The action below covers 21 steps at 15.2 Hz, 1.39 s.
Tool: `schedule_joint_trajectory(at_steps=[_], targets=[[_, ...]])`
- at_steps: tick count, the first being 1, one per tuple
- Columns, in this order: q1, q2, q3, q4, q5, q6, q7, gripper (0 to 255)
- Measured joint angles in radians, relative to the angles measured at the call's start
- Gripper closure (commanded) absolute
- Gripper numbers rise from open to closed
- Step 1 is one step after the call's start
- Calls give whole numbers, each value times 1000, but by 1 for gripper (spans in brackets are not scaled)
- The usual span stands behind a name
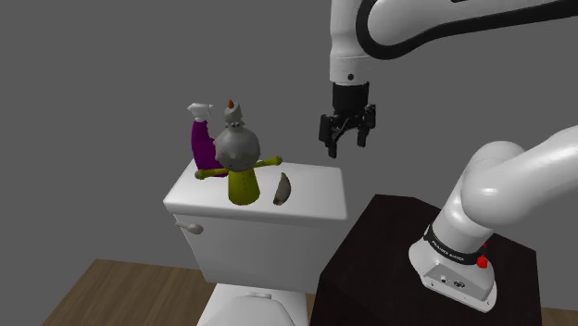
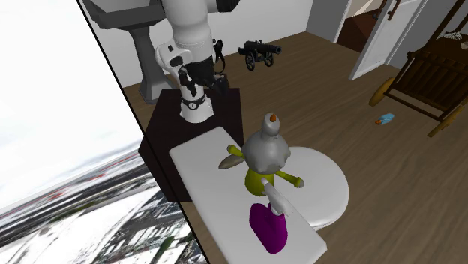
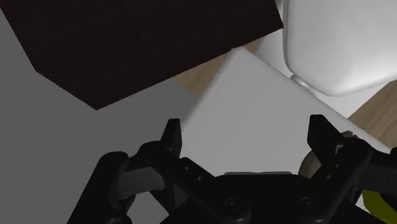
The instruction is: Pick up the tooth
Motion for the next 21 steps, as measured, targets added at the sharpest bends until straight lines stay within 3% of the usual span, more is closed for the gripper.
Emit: schedule_joint_trajectory(at_steps=[7, 11, 14, 21], targets=[[-71, 195, 189, 31, 19, 238, 364, 0], [-133, 344, 285, 80, -39, 364, 588, 0], [-175, 475, 356, 145, -123, 439, 791, 0], [-193, 573, 379, 133, -192, 536, 891, 0]])
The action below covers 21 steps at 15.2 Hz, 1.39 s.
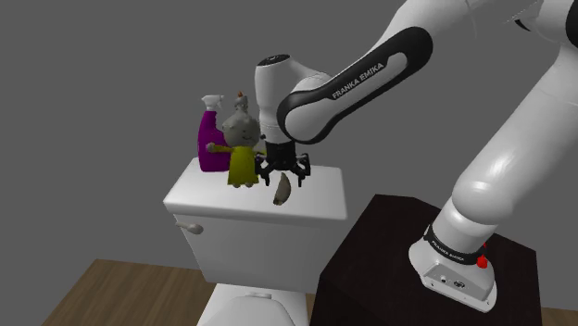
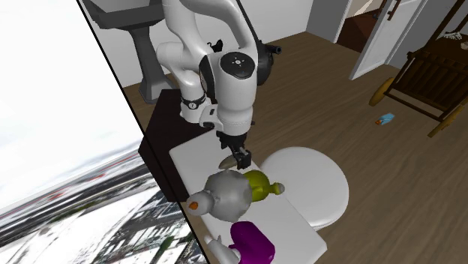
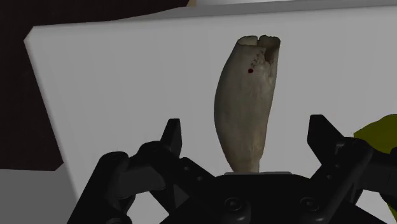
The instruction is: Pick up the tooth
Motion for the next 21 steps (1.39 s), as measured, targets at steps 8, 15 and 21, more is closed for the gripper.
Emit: schedule_joint_trajectory(at_steps=[8, 15, 21], targets=[[2, 18, 9, 2, -23, 4, 24, 255], [2, 11, 6, -3, -11, 6, 11, 255], [1, -35, -5, 30, 21, -59, -16, 255]])
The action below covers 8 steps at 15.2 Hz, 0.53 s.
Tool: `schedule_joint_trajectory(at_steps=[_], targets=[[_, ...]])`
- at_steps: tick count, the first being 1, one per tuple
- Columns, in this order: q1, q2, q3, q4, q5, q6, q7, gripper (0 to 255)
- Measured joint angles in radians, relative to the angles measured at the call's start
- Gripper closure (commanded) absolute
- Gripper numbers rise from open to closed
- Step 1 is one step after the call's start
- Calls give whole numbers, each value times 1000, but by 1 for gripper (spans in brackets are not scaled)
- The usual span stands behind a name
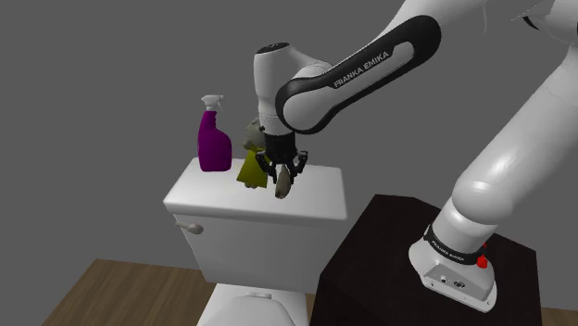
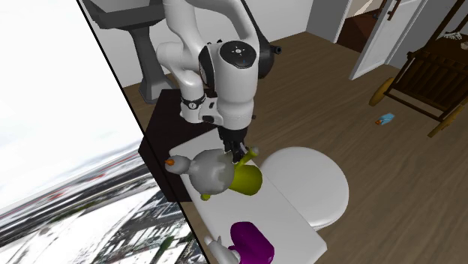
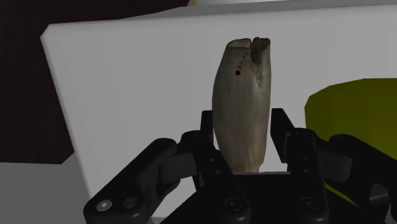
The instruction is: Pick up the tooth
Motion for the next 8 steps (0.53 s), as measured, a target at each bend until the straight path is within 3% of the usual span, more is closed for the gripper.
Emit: schedule_joint_trajectory(at_steps=[8], targets=[[3, -60, -15, 56, 31, -107, -26, 255]])
